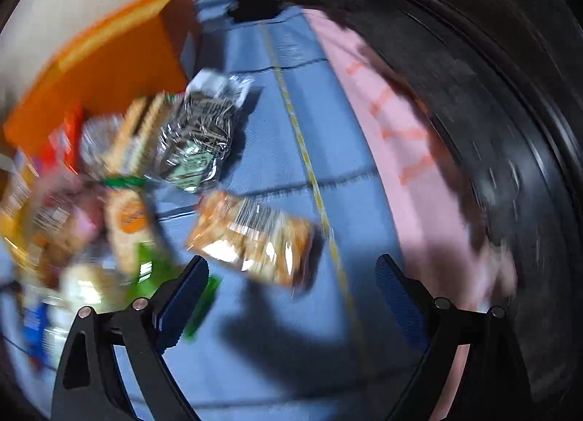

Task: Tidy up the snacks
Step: 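Grasp the brown chocolate bar with the left tool while the right tool grasps the cracker pack, then carry the bar and cracker pack into the orange box and release both, then grasp the blue cookie bag with the left tool while the right tool grasps the green packet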

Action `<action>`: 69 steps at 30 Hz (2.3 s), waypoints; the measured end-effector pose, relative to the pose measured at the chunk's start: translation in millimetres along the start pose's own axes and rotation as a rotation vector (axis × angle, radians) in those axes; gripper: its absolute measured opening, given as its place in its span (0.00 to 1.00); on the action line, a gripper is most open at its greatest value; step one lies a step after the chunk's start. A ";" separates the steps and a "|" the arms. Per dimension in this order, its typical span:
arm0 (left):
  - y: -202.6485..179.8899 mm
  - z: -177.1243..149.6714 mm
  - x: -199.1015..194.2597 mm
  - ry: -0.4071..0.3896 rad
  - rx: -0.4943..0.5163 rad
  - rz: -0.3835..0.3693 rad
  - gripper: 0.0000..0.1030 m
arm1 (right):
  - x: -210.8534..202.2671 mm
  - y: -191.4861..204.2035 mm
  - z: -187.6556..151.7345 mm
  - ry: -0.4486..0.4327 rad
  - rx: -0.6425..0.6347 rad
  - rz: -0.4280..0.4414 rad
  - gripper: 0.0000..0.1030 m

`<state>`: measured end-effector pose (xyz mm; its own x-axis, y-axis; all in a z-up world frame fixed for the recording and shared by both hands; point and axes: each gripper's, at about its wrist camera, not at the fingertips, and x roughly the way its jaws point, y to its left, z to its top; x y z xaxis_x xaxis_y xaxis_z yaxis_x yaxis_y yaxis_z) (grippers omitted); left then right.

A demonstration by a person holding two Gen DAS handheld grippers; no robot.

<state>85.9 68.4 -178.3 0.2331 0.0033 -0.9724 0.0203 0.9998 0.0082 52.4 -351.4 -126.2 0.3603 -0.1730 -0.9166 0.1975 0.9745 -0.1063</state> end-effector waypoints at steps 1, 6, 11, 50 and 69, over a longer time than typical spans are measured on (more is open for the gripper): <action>-0.6 2.1 0.6 0.001 -0.001 0.000 0.23 | 6.2 4.4 4.6 0.017 -0.037 0.013 0.91; -2.8 -2.0 0.5 0.002 -0.009 0.000 0.23 | 29.0 18.4 16.0 0.068 -0.142 0.083 0.87; 6.7 7.9 -4.3 0.017 -0.044 -0.019 0.23 | 17.4 17.3 13.8 0.129 -0.094 0.143 0.46; -135.0 240.9 -82.6 -0.282 0.112 -0.217 0.23 | -44.4 98.7 215.4 -0.216 0.135 0.495 0.45; -75.7 110.8 -105.8 -0.289 0.141 -0.095 0.96 | -65.8 64.6 74.6 -0.130 0.145 0.358 0.92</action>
<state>167.5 -10.0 -50.3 0.4892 -0.1162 -0.8644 0.1851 0.9823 -0.0273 109.4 -287.7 -44.0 0.5400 0.1478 -0.8286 0.1619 0.9478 0.2746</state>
